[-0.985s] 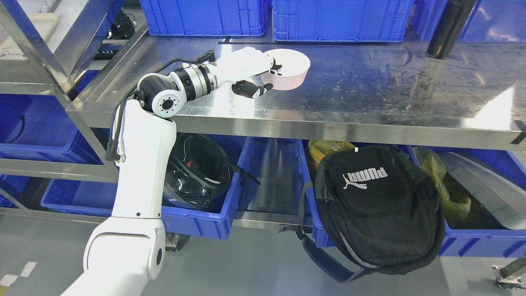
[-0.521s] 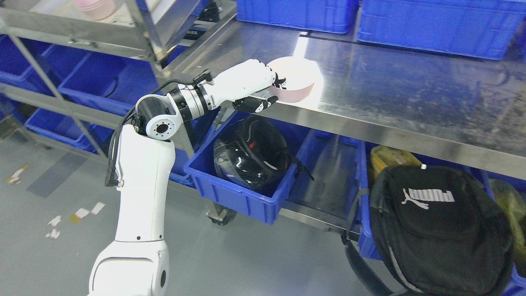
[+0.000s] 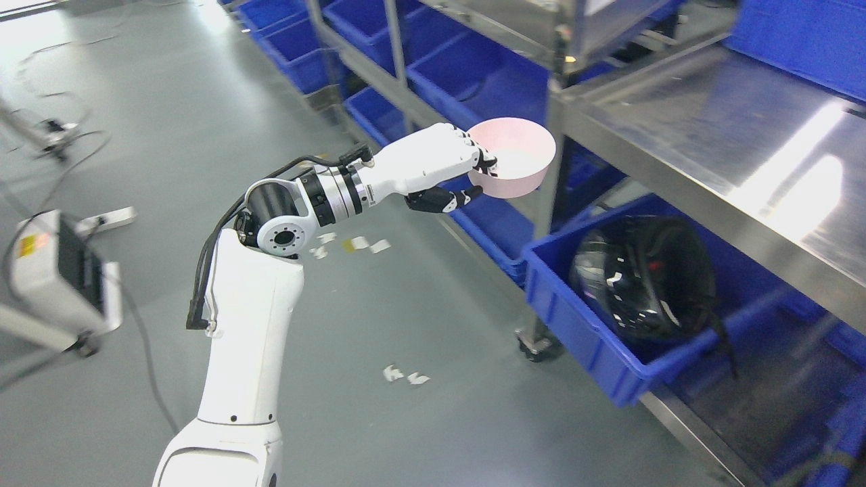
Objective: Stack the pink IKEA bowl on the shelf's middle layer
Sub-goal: 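Hold the pink bowl in the left hand while the robot turns to the other shelf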
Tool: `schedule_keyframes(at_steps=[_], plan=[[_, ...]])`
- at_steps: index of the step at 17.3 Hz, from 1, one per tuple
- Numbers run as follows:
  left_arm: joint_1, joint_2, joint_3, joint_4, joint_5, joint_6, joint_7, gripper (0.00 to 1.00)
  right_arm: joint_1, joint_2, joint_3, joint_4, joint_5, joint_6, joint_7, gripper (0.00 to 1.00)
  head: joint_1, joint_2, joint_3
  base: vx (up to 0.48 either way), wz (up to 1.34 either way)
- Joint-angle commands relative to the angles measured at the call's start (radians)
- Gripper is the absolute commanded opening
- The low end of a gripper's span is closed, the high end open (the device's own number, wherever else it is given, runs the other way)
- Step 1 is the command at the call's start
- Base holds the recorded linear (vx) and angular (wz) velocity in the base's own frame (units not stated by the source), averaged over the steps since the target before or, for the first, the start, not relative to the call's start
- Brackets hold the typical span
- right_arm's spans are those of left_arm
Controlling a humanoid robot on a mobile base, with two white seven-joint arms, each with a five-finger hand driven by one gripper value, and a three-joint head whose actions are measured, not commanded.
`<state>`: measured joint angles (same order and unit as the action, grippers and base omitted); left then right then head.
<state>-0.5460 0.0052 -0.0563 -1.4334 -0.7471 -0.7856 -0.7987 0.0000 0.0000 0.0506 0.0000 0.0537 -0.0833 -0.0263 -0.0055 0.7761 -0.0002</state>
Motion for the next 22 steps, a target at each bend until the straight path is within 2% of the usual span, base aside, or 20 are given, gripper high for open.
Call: schedule_keyframes(at_steps=[1,7,10,17,22], plan=[[0.034,0.012,-0.102,-0.065,0.022,0.000,0.003,0.02,0.023,-0.017,0.000,-0.017,0.000,0.000,0.000,1.00,0.0000,0.000,0.000,0.019,1.40],[0.034,0.012,-0.102,-0.065,0.022,0.000,0.004,0.03,0.023,-0.017,0.000,-0.017,0.000,0.000,0.000,1.00,0.0000,0.000,0.000,0.042,1.32],[0.034,0.012,-0.100,-0.065,0.020,0.000,0.009,0.03,0.023,-0.017,0.000,-0.017,0.000,0.000,0.000,1.00,0.0000,0.000,0.000,0.082,0.63],[0.034,0.012,-0.091,-0.068,0.020,0.000,0.010,0.03,0.023,-0.017,0.000,-0.017,0.000,0.000,0.000,1.00,0.0000,0.000,0.000,0.203,0.09],[0.034,0.012,-0.089,-0.071,0.020,0.000,0.010,0.03,0.023,-0.017,0.000,-0.017,0.000,0.000,0.000,1.00,0.0000,0.000,0.000,0.395,0.00]])
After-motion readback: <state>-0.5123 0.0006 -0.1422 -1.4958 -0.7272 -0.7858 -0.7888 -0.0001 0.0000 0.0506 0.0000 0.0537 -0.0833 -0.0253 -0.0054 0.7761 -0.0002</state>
